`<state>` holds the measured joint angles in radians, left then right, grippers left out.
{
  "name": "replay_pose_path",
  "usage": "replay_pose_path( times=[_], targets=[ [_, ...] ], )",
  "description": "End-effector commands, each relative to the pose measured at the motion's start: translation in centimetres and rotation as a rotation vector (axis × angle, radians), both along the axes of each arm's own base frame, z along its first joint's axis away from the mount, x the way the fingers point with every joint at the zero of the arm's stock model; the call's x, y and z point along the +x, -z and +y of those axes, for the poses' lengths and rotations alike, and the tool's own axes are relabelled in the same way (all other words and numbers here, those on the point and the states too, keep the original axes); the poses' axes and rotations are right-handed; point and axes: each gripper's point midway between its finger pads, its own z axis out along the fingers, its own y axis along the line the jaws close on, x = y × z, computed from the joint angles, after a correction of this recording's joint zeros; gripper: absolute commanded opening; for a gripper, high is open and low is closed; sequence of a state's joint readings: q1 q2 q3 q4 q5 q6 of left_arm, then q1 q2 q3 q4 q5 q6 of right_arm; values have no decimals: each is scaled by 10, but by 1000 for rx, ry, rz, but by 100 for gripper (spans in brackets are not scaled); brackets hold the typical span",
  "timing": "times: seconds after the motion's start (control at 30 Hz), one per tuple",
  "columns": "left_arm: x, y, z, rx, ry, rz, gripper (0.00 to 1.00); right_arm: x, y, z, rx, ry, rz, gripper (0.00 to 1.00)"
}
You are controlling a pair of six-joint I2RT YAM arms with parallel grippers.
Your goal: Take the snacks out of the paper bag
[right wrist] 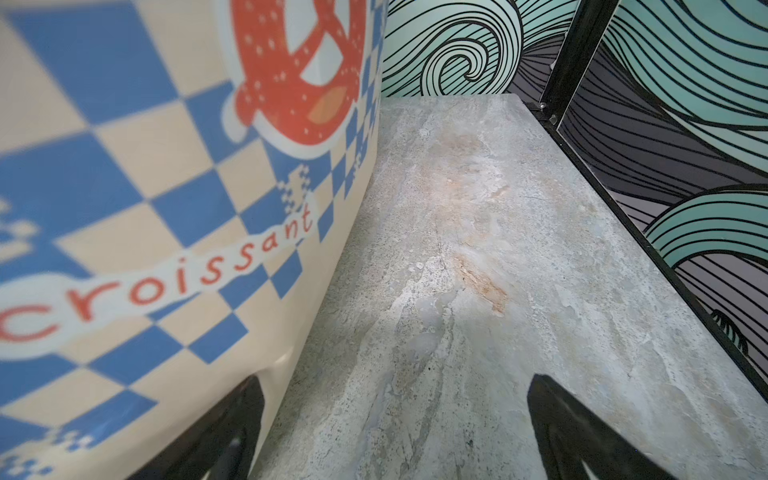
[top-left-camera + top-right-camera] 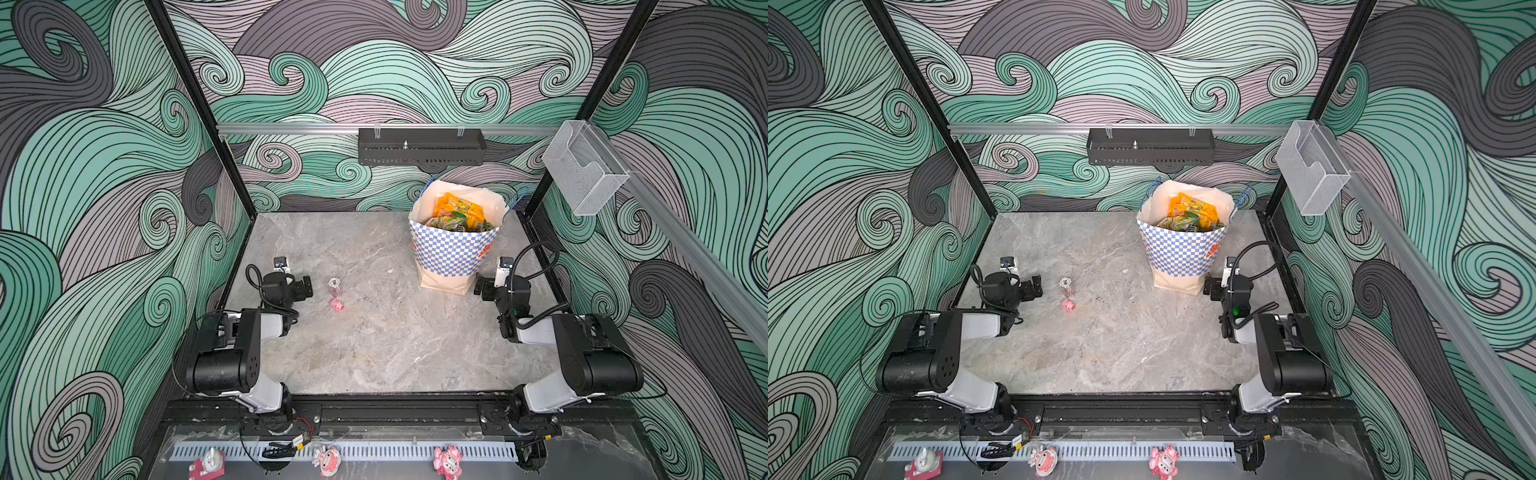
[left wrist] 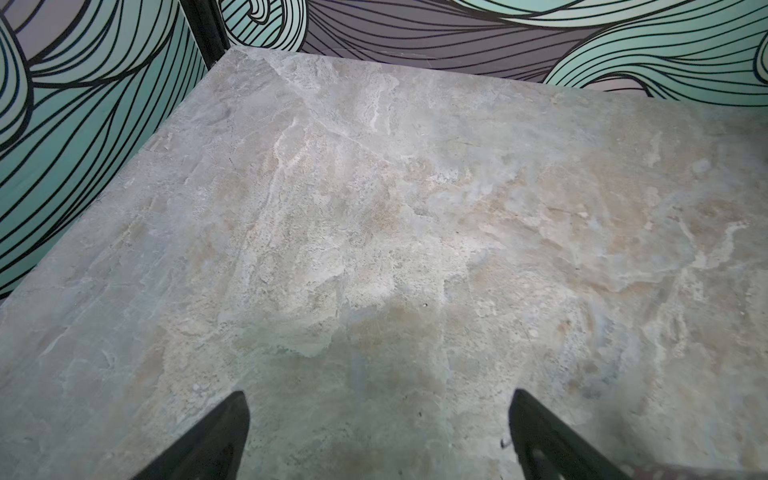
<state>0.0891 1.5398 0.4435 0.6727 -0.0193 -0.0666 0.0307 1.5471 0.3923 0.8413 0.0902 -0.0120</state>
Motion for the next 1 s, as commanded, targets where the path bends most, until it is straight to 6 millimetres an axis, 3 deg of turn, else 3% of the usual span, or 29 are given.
replay_pose_path(
  times=[0.0, 0.73, 0.97],
  targets=[
    [7, -14, 1, 16, -1, -35, 99, 3, -9, 2, -8, -5, -28, 99],
    [7, -13, 1, 15, 2, -30, 99, 3, -9, 2, -3, -7, -26, 99],
    [7, -14, 1, 15, 1, -35, 99, 5, -21, -1, 7, 2, 0, 99]
  ],
)
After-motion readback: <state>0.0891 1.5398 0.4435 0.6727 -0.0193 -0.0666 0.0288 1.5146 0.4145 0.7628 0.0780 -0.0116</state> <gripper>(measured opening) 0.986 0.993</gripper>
